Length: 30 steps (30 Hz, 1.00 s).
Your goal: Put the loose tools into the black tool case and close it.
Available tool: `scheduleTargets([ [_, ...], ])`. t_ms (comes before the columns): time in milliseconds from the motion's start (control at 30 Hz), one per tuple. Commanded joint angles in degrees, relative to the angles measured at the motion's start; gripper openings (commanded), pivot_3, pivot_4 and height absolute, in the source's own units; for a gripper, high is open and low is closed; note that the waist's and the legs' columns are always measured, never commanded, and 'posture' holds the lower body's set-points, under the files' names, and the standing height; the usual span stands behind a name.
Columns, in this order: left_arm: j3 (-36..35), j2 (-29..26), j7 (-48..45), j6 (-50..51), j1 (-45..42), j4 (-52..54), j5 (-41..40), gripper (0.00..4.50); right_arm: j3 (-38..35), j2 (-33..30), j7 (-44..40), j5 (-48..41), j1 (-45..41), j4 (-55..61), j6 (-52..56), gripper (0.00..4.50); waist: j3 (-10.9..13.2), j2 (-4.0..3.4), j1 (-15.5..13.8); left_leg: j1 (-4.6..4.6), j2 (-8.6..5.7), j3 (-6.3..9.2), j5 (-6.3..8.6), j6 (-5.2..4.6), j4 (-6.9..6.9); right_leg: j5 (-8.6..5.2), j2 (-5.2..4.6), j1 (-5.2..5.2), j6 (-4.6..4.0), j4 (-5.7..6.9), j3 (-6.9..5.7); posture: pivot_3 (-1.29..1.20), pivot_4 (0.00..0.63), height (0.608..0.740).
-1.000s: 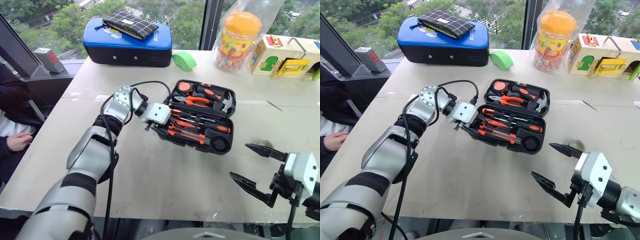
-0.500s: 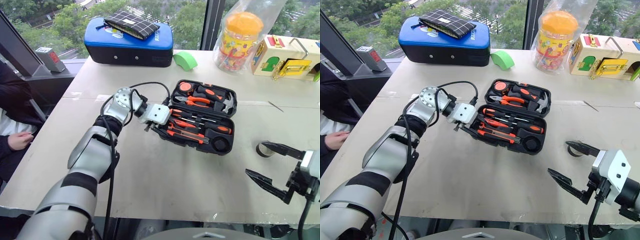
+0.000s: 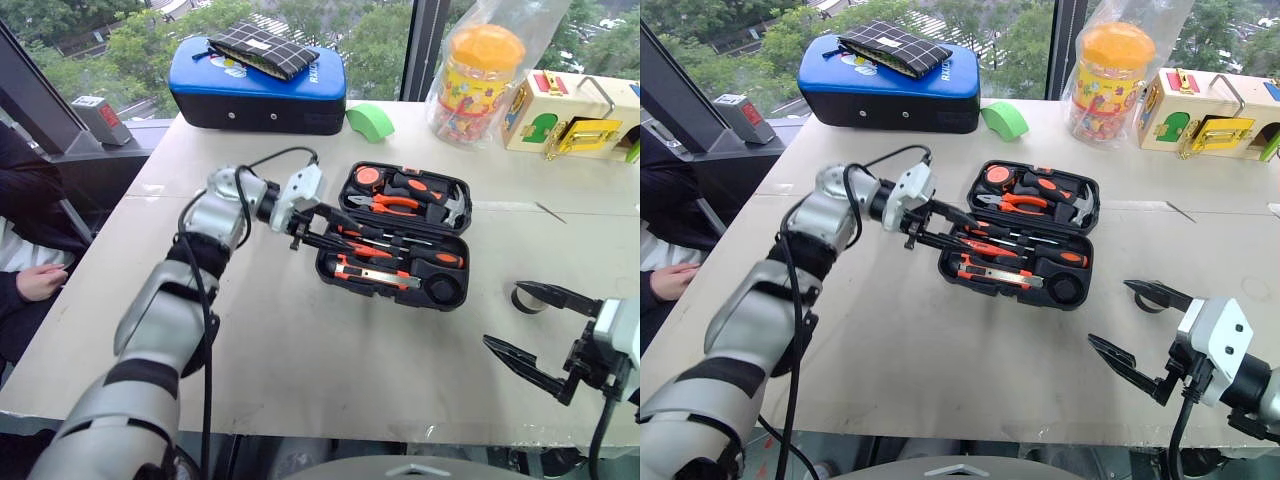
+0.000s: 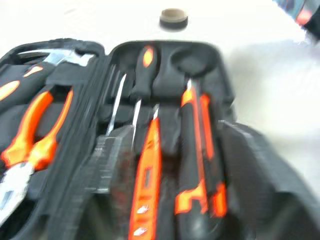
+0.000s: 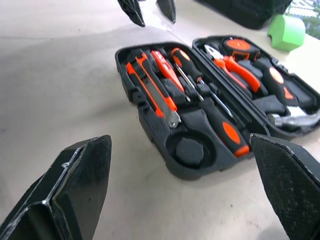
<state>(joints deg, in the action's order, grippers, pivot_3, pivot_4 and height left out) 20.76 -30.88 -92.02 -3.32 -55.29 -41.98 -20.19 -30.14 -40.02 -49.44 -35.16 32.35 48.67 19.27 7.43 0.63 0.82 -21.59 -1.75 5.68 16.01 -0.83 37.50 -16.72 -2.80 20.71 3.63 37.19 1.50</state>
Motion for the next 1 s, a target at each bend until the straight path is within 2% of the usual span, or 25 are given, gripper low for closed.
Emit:
scheduleTargets([
  [33,-2.12,0.9,6.7,3.94,6.17,8.39,2.03,1.03,0.14,0.62,1.3,0.11,0.58,2.78,-0.47,4.5,0.01,0.01,-0.08,0.01,0.01,0.02,0.0,0.0,0.0,0.0,0.0,0.01,0.0,0.02,0.0,0.0,0.15,0.74],
  [67,-1.77,1.52,10.01,1.88,8.42,9.38,4.68,0.73,0.2,0.8,1.64,0.21,0.97,3.19,-0.33,4.5,0.01,0.01,-0.15,-0.01,0.01,0.05,-0.01,0.01,0.0,0.0,0.01,0.02,0.0,0.01,-0.02,0.0,0.15,0.74],
  [100,-1.42,2.02,12.45,0.35,10.06,9.97,6.85,0.2,0.22,0.96,1.87,0.28,1.33,3.53,-0.25,4.5,0.01,0.01,-0.18,0.0,0.02,0.06,-0.01,0.01,0.0,0.0,0.0,0.02,0.0,0.04,-0.01,0.0,0.15,0.74],
  [133,-0.49,2.62,15.48,-0.96,11.33,9.41,9.82,0.09,0.19,1.22,2.13,0.3,1.93,4.03,-0.17,4.5,0.01,0.01,-0.24,0.0,0.02,0.06,-0.01,0.01,0.0,0.0,0.0,0.02,0.0,0.06,-0.01,0.0,0.15,0.74],
  [233,0.53,3.96,20.75,-0.97,12.67,7.59,14.91,0.09,-0.12,1.7,2.68,0.22,3.25,5.27,0.1,4.5,-0.09,0.02,-1.32,0.02,-0.01,0.07,-0.01,0.02,0.01,0.0,-0.05,-0.03,0.0,0.05,-0.03,0.0,0.15,0.74],
  [333,2.6,4.15,21.08,-0.43,13.98,7.53,18.49,0.09,-1.12,2.44,2.83,0.09,5.68,6.55,0.03,4.5,-0.18,0.01,-1.96,0.18,-0.11,-0.03,-0.03,0.05,0.06,0.01,-0.16,-0.12,0.0,0.22,0.05,0.0,0.15,0.74],
  [400,3.33,4.23,20.14,1.47,14.61,8.2,19.14,0.09,-1.28,2.61,2.93,0.08,6.68,6.83,0.22,4.5,-0.24,-0.02,-1.71,0.77,-0.11,-0.06,-0.03,0.05,0.08,-0.01,-0.16,-0.7,0.0,0.22,0.08,0.0,0.15,0.74],
  [433,3.39,4.33,20.03,2.26,14.76,8.38,19.3,0.09,-1.24,2.6,3.0,0.03,6.96,6.9,0.27,4.5,-0.32,-0.04,-1.65,1.06,-0.1,-0.09,-0.02,0.04,0.05,-0.04,-0.16,-1.01,0.0,0.17,0.1,0.0,0.15,0.74],
  [500,1.54,5.94,18.81,15.33,13.99,9.7,14.8,0.09,-0.8,2.53,3.41,-0.22,7.41,7.16,0.68,4.5,-0.41,-0.11,-1.62,1.12,-0.08,-0.13,-0.02,0.04,0.04,-0.11,-0.16,-1.05,0.1,0.14,0.14,0.0,0.15,0.74],
  [700,-1.56,10.25,21.88,30.38,10.53,9.52,12.87,0.09,-1.26,2.84,2.99,-0.3,8.8,7.12,-0.12,4.5,-0.44,-0.12,-1.69,0.98,-0.11,0.03,-0.02,0.04,0.05,-0.13,-0.13,-1.0,0.14,0.14,-0.01,0.0,0.15,0.74],
  [833,-0.33,11.03,24.0,29.18,11.91,11.27,15.2,0.09,-0.87,3.41,6.04,-0.68,8.31,7.8,1.39,4.5,-0.46,-0.15,-1.73,0.94,-0.1,0.05,-0.01,0.04,-0.08,-0.18,-0.14,-0.93,0.2,0.08,0.0,0.0,0.15,0.74],
  [933,-2.7,13.19,25.54,25.87,13.97,16.63,12.72,0.09,-2.18,4.26,8.15,-1.24,8.59,6.72,2.7,4.5,-0.46,-0.17,-1.9,0.9,-0.1,0.07,-0.01,0.04,-0.09,-0.18,-0.24,-0.95,0.2,0.0,-0.01,0.0,0.15,0.74],
  [1000,-7.6,13.44,24.42,26.18,15.69,24.42,6.81,0.09,-1.64,3.62,12.52,0.35,7.72,5.87,7.54,4.5,-0.39,-0.14,-1.94,0.84,-0.14,0.1,-0.01,0.04,-0.09,-0.17,-0.35,-0.95,0.2,-0.09,0.07,0.0,0.15,0.74],
])
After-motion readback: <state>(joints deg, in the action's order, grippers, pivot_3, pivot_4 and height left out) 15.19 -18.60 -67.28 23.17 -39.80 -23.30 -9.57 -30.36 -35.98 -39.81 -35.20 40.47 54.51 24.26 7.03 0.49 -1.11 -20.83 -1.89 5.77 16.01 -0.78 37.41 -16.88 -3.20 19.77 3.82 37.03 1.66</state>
